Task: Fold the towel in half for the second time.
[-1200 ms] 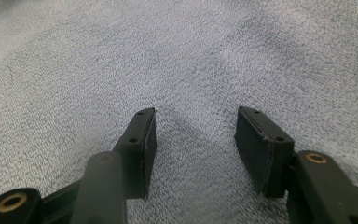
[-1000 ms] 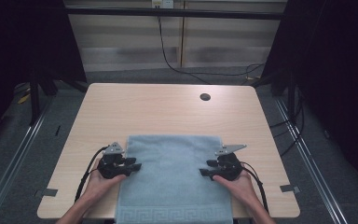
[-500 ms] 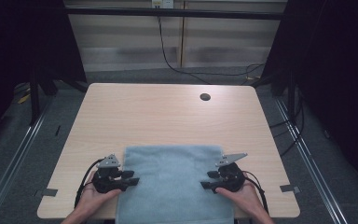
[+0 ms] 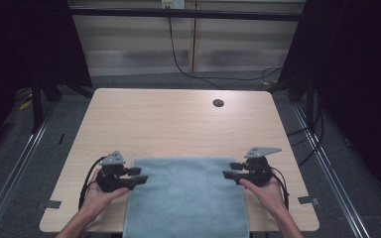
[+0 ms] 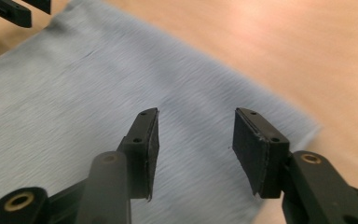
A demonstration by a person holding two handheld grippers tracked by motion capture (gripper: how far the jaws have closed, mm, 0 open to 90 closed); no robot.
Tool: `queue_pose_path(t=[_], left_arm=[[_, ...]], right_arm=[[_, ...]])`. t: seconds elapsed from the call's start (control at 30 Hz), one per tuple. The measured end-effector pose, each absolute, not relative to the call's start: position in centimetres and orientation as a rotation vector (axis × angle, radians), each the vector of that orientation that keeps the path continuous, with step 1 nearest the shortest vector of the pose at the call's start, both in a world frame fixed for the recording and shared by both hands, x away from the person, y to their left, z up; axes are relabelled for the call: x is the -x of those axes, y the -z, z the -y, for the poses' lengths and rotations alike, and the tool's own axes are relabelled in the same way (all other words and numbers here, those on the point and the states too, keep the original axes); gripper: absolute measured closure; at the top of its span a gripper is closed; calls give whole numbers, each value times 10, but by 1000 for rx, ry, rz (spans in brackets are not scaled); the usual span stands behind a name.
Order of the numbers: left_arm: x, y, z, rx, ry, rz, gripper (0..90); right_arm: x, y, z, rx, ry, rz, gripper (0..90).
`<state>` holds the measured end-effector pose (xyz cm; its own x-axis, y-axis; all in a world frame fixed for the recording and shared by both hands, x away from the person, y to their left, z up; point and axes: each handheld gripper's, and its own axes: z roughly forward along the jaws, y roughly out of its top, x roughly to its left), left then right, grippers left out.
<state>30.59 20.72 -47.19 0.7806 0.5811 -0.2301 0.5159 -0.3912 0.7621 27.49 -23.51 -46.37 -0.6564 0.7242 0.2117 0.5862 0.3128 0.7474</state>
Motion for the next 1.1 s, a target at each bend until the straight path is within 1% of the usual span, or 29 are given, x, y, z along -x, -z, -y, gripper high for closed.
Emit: queue_pose_path(t=[0.03, 0.07, 0.1, 0.13, 0.27, 0.37, 0.4, 0.47, 0.5, 0.53, 0.6, 0.73, 0.77, 0.9, 0.93, 1.07, 1.1], left_arm=[[-306, 472, -207, -2067, -91, -817, 537], [-320, 471, -204, -2089, -86, -849, 536], [-320, 471, -204, -2089, -86, -849, 536], [-325, 472, -200, -2093, -93, -851, 536], [-330, 472, -198, -2090, -113, -842, 528], [-332, 469, -200, -2073, -129, -847, 523], [-338, 466, -203, -2039, -131, -868, 522], [-347, 464, -202, -2046, -140, -878, 519], [-351, 464, -203, -2014, -145, -887, 520], [-355, 465, -203, -2014, -127, -891, 519], [-360, 469, -204, -2033, -148, -907, 508], [-367, 482, -209, -2056, -170, -952, 436], [-369, 486, -210, -2065, -149, -958, 413], [-367, 494, -214, -2110, -145, -952, 397], [-366, 494, -215, -2122, -135, -946, 369], [-361, 498, -218, -2148, -155, -927, 361], [-361, 498, -218, -2148, -155, -927, 364]], right_arm=[[-281, 463, 237, -1224, -1254, -2398, 560], [-290, 464, 239, -1203, -1252, -2396, 590], [-290, 464, 239, -1203, -1252, -2396, 590], [-303, 466, 240, -1199, -1215, -2386, 586], [-325, 476, 242, -1210, -1178, -2406, 591], [-334, 481, 243, -1213, -1173, -2414, 590], [-340, 485, 244, -1227, -1170, -2411, 576], [-342, 489, 244, -1237, -1162, -2419, 553], [-344, 493, 244, -1242, -1157, -2430, 535], [-345, 496, 243, -1244, -1140, -2439, 512], [-346, 500, 240, -1236, -1133, -2456, 493], [-344, 503, 237, -1216, -1124, -2454, 492], [-344, 504, 237, -1208, -1127, -2453, 497], [-340, 503, 235, -1180, -1094, -2457, 507], [-338, 504, 235, -1174, -1104, -2449, 510], [-335, 504, 236, -1171, -1106, -2452, 608], [-335, 504, 236, -1171, -1106, -2452, 608]])
